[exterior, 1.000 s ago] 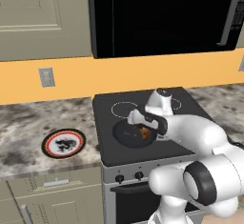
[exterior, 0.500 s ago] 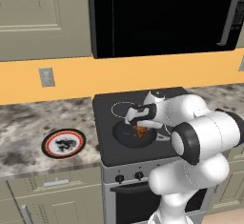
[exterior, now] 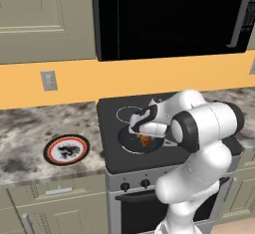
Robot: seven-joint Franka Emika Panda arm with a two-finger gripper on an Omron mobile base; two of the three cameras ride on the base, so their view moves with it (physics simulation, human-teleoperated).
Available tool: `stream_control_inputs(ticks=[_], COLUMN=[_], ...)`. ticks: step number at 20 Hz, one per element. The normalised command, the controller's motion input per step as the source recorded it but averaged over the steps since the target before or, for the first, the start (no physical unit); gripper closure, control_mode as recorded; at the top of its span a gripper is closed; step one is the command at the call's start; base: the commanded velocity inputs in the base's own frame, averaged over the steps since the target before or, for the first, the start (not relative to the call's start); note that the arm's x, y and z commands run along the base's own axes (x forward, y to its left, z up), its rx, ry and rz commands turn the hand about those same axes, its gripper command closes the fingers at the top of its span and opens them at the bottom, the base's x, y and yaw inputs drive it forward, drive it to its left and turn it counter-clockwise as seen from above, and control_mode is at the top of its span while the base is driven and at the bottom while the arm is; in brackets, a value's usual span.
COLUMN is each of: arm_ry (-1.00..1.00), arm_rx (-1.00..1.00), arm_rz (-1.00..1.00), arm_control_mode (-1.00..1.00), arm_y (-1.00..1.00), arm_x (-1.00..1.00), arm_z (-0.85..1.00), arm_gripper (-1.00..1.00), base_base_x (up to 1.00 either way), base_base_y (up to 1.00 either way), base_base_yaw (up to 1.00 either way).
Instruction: Pick the croissant and place it on the pan. Then turn on the stove to warm the croissant.
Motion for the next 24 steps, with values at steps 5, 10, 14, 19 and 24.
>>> stream_control_inputs(ticks=[5, 10, 14, 19, 24], arm_ry=[0.0, -0.02, -0.15, -0.27, -0.33], arm_rx=[0.0, -0.03, -0.01, 0.0, 0.0], arm_rz=[0.0, -0.01, 0.0, 0.0, 0.01], arm_control_mode=[-1.0, -1.0, -1.0, -1.0, -1.0], arm_y=[0.14, 0.08, -0.08, -0.01, 0.0], arm_x=[0.17, -0.01, -0.15, -0.11, -0.41], arm_z=[-0.22, -0.03, 0.03, 0.29, 0.55], arm_gripper=[1.0, -1.0, -1.0, -1.0, -1.0], base_base_x=[0.0, 0.0, 0.0, 0.0, 0.0], base_base_y=[0.0, 0.0, 0.0, 0.0, 0.0], base_base_yaw=[0.0, 0.0, 0.0, 0.0, 0.0])
